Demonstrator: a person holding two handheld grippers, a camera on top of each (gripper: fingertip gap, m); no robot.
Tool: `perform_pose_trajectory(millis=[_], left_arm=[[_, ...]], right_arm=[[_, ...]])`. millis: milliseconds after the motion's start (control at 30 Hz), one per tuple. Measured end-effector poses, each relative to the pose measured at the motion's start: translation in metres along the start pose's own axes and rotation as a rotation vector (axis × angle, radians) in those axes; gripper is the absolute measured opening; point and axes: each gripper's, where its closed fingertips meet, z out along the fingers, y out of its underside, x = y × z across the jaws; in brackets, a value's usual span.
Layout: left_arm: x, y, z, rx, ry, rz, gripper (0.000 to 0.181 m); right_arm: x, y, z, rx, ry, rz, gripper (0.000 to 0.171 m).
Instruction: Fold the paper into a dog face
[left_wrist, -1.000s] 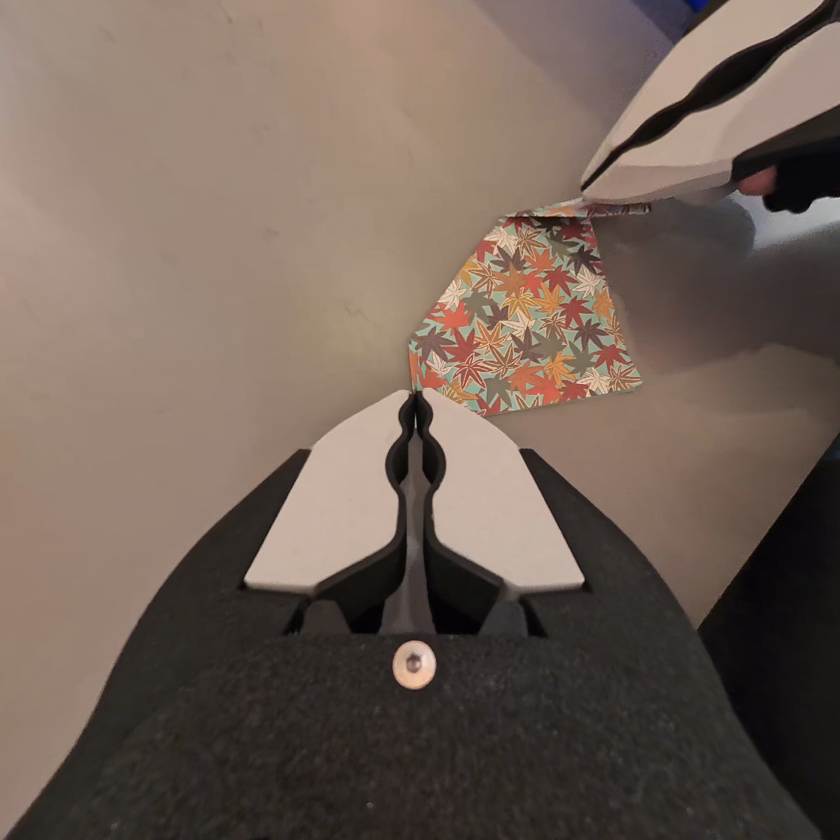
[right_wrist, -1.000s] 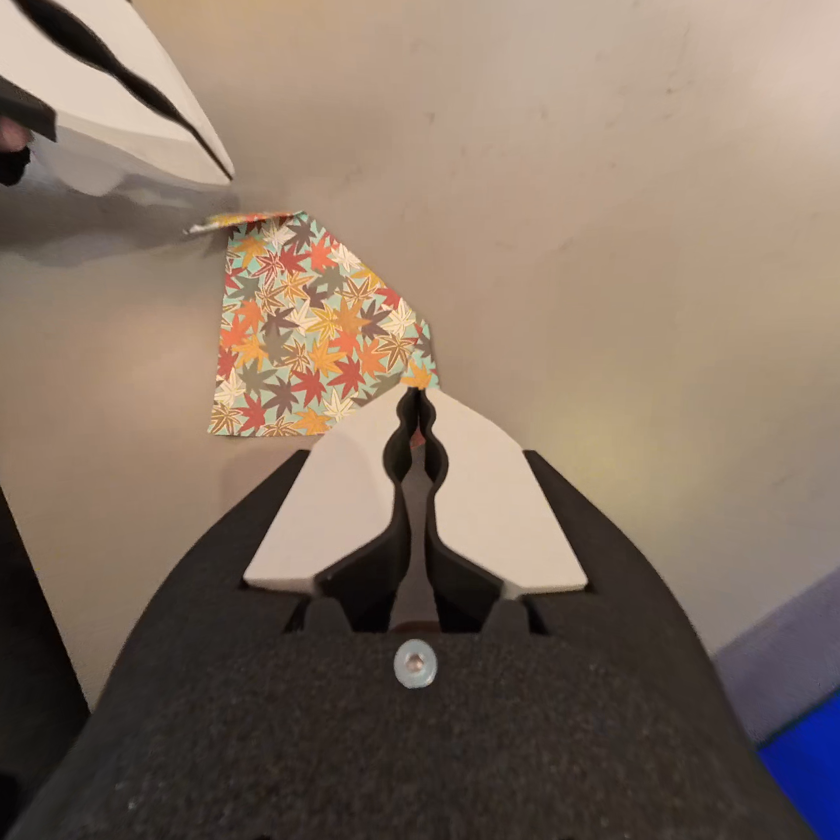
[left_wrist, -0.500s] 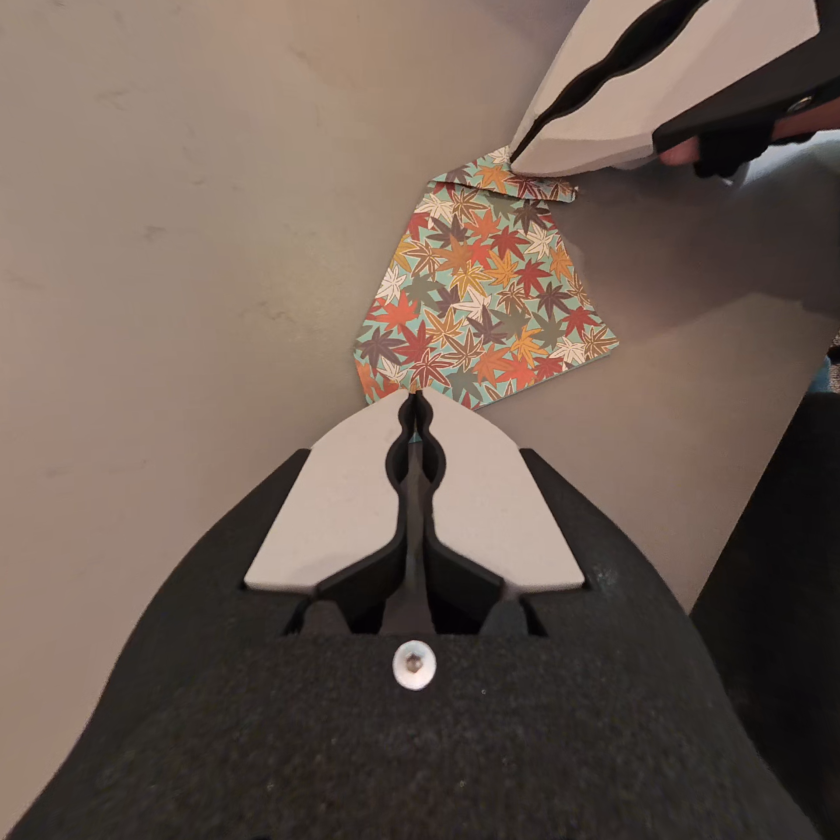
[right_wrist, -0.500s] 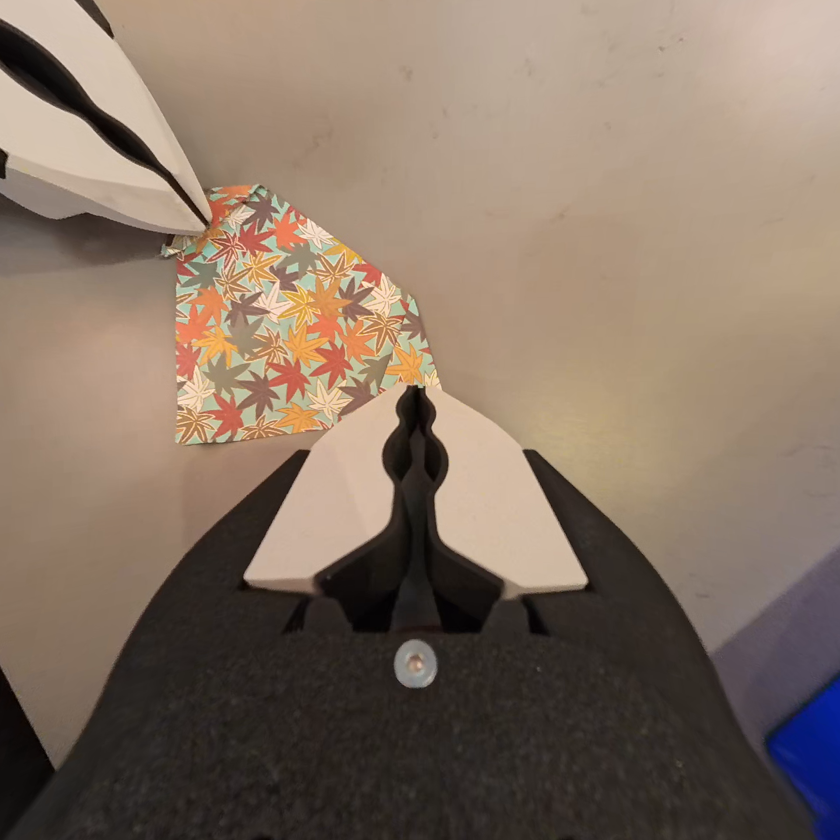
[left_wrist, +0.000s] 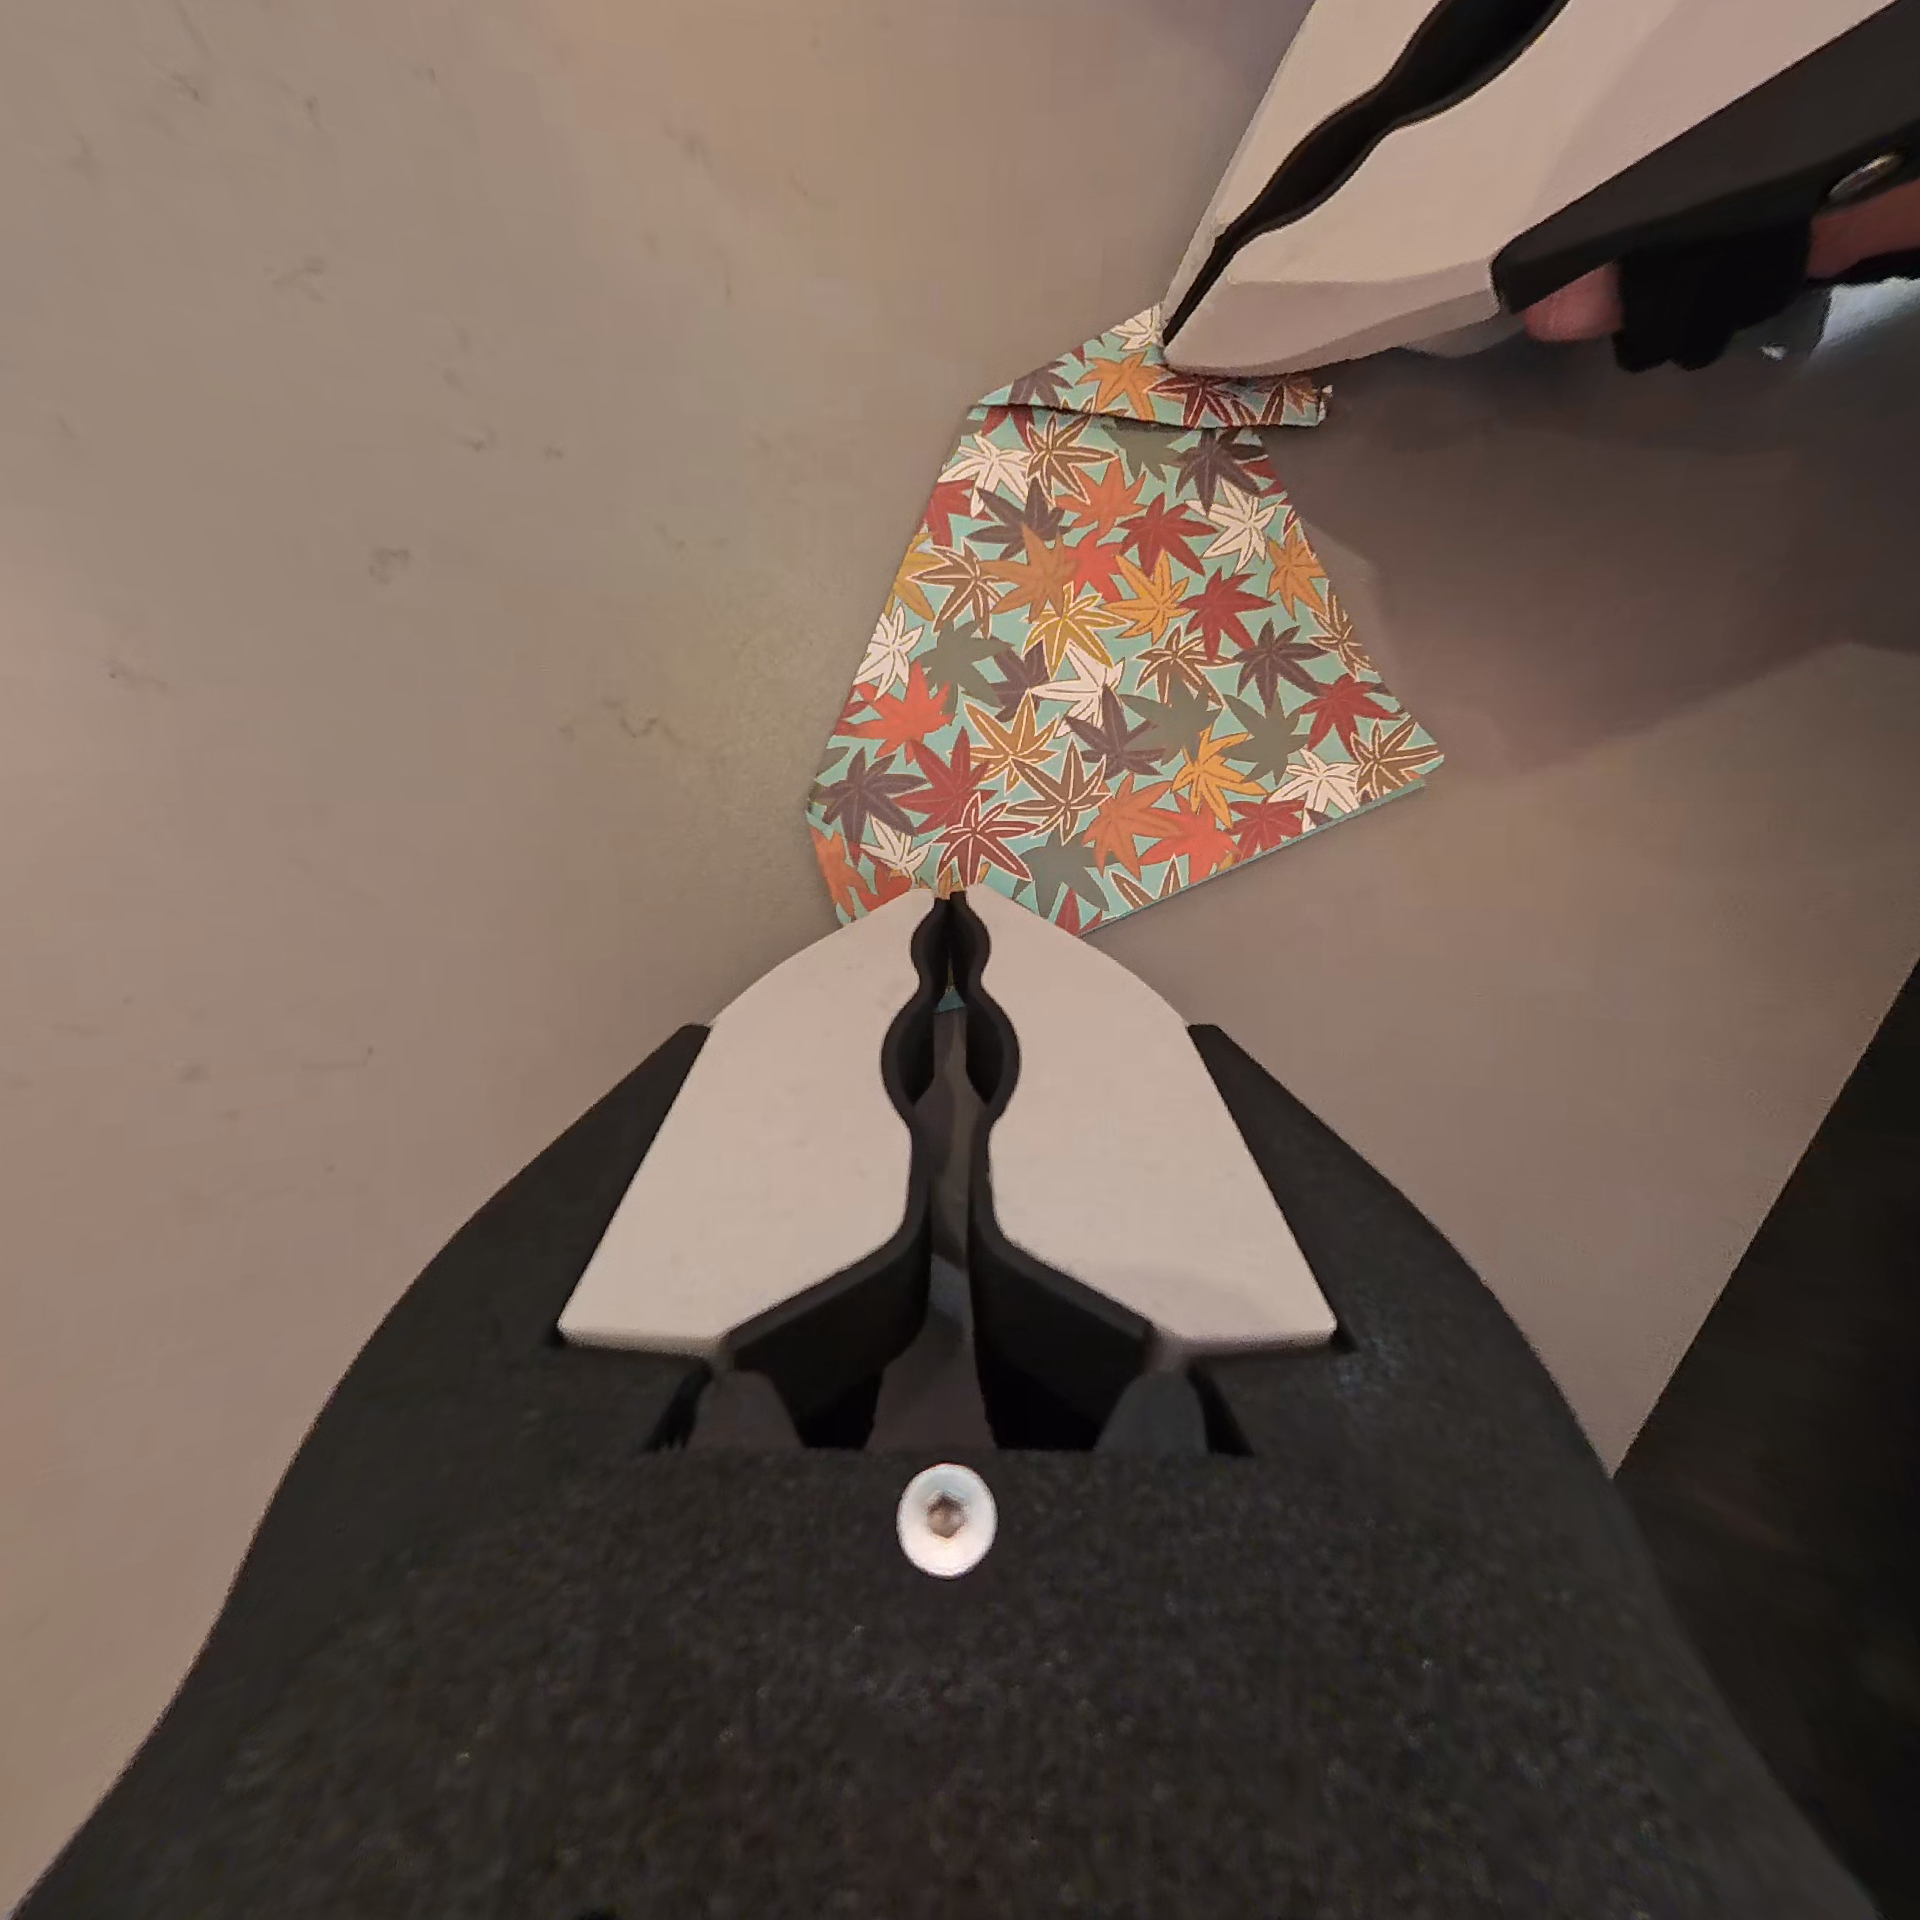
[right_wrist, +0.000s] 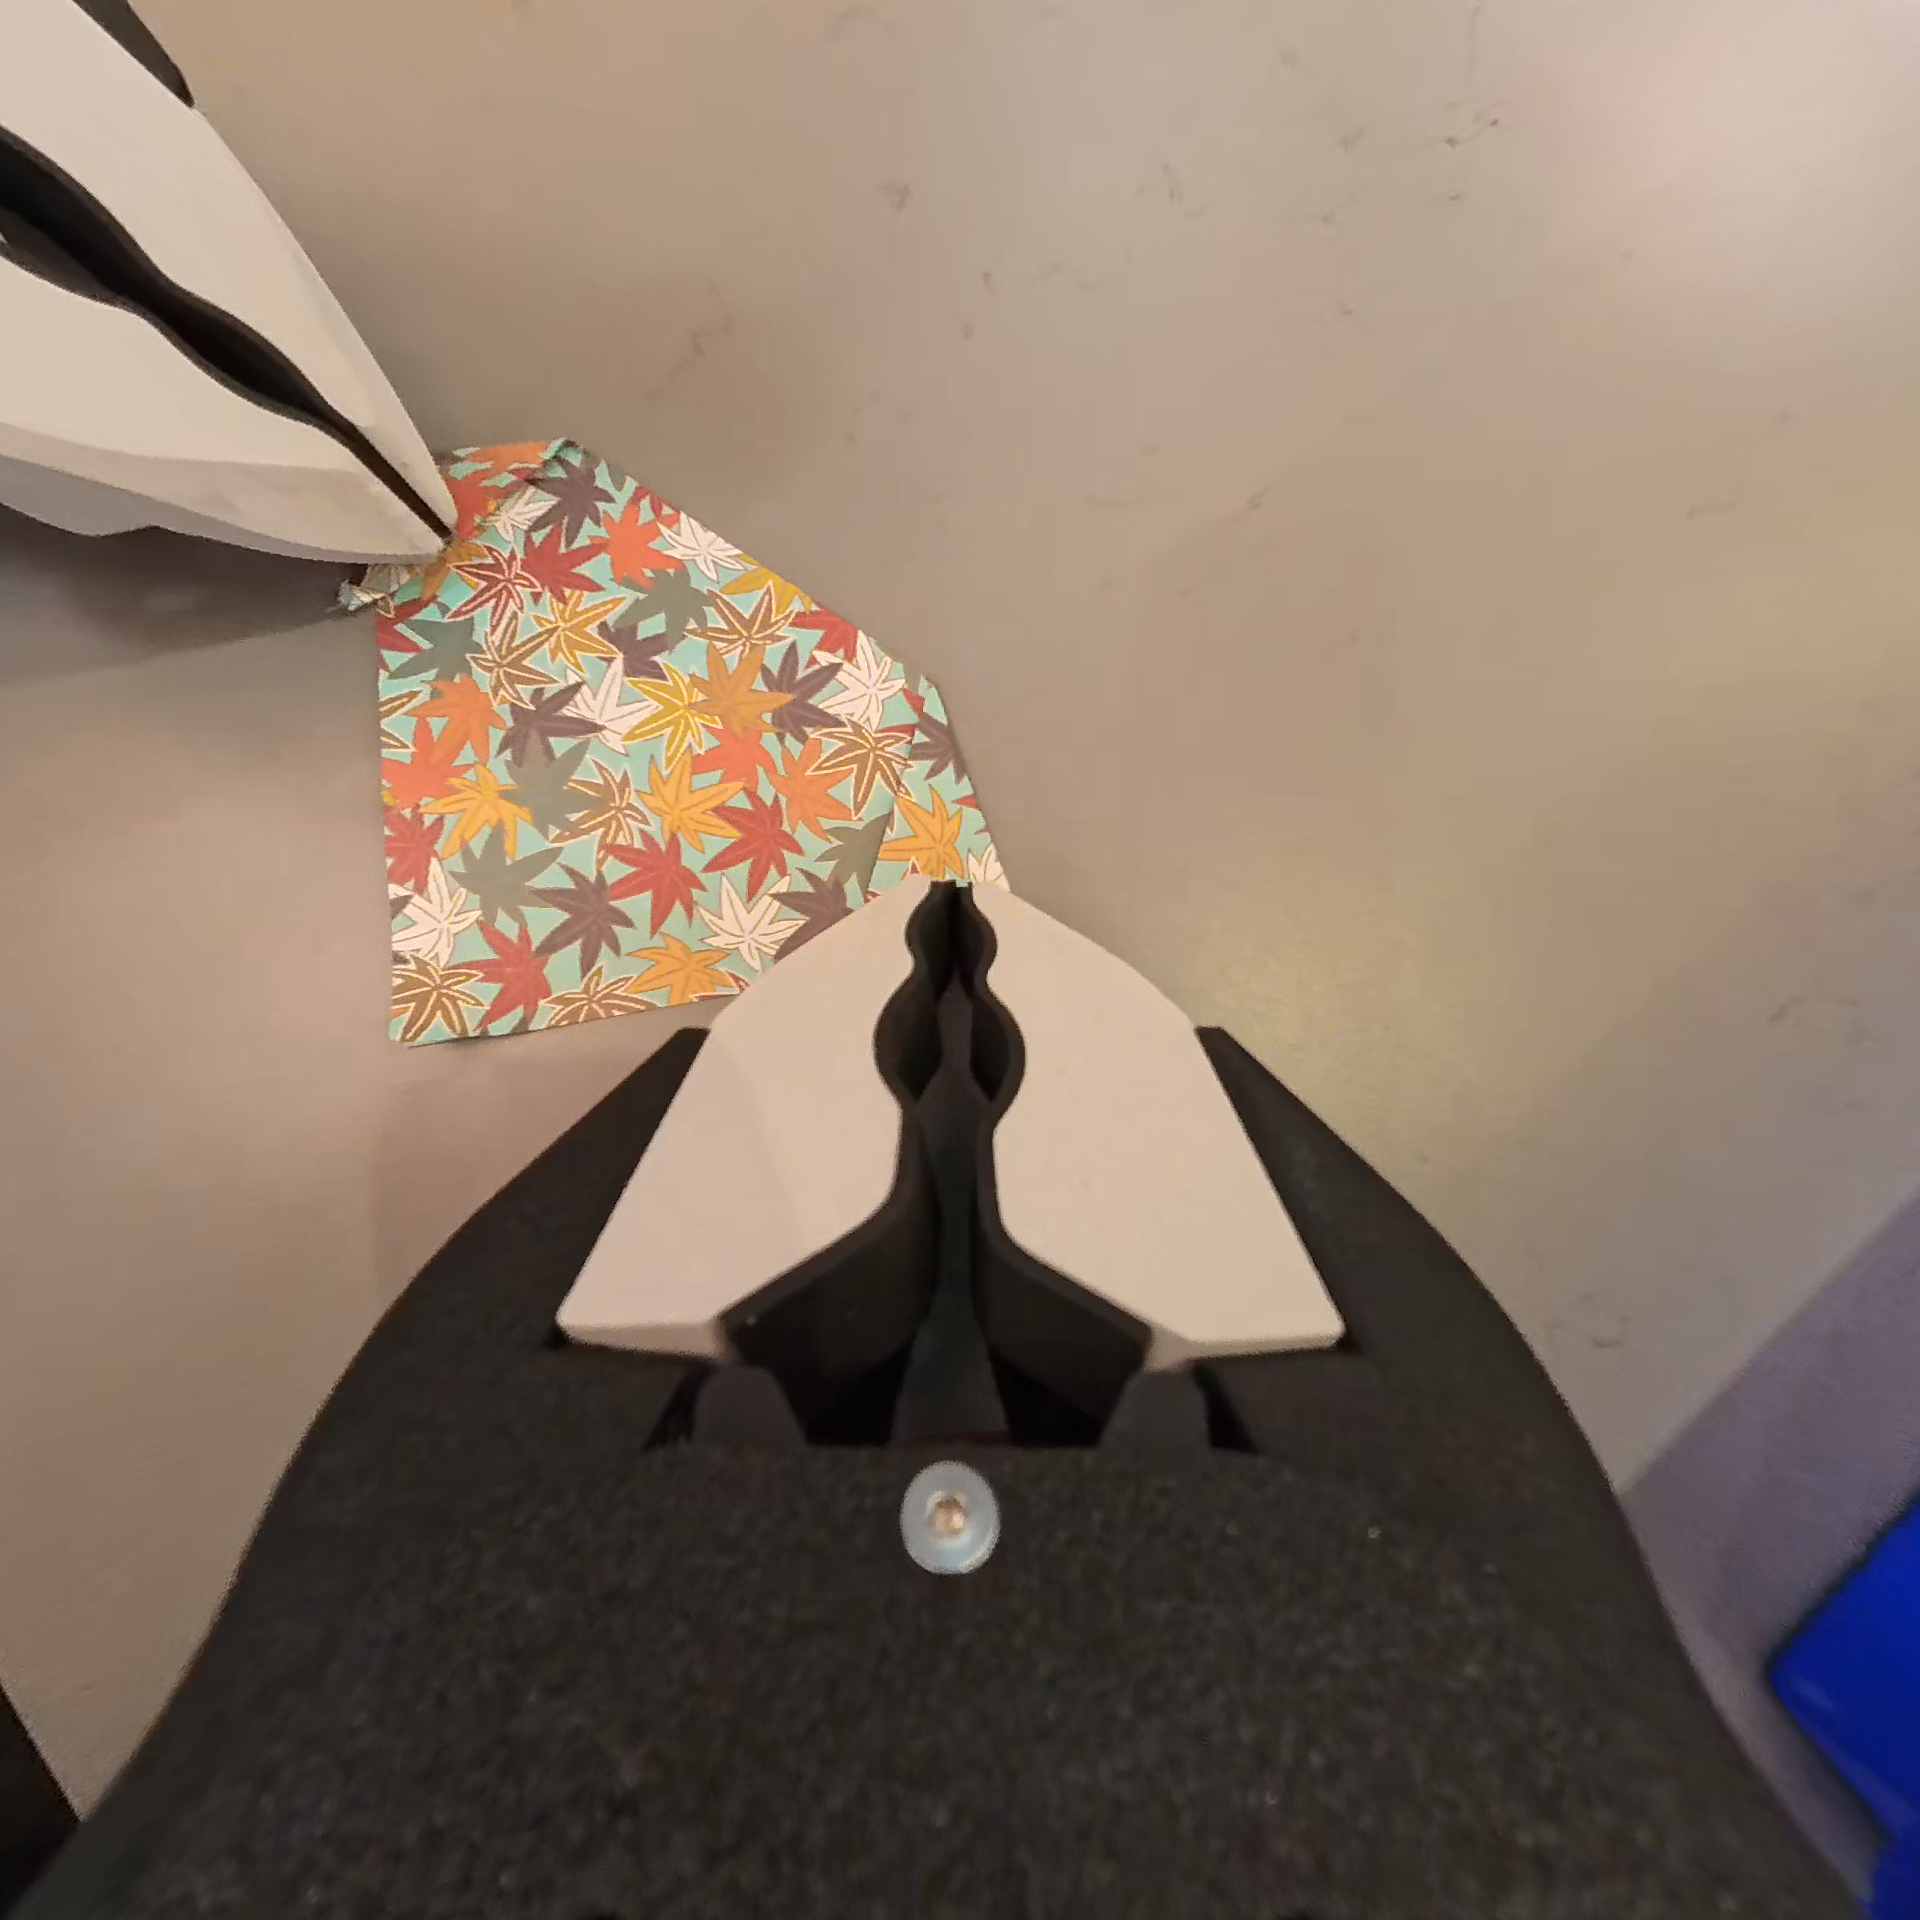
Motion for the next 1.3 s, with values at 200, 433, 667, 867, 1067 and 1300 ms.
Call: perform_pose_trajectory(millis=[200, 433, 667, 867, 1067, 1300], left_arm=[[-0.001, 0.003, -0.002, 0.007, -0.007, -0.001, 0.000], [-0.005, 0.016, -0.013, -0.002, -0.010, -0.022, 0.000], [-0.005, 0.018, -0.015, -0.003, 0.013, -0.010, 0.000], [-0.005, 0.018, -0.015, -0.004, 0.003, 0.012, 0.000], [-0.005, 0.018, -0.015, -0.013, -0.001, 0.018, 0.000], [0.018, -0.011, -0.026, 0.072, 0.057, 0.140, 0.000]], right_arm=[[-0.003, 0.000, 0.000, 0.000, 0.003, -0.012, 0.000], [-0.031, 0.003, -0.004, -0.017, -0.066, -0.009, 0.000], [-0.033, 0.003, -0.003, -0.022, -0.035, -0.041, 0.000], [-0.033, 0.003, -0.004, -0.004, -0.044, -0.051, 0.000], [-0.033, 0.003, -0.003, -0.002, -0.049, -0.078, 0.000], [-0.033, 0.002, -0.003, 0.000, -0.050, -0.078, 0.000]])
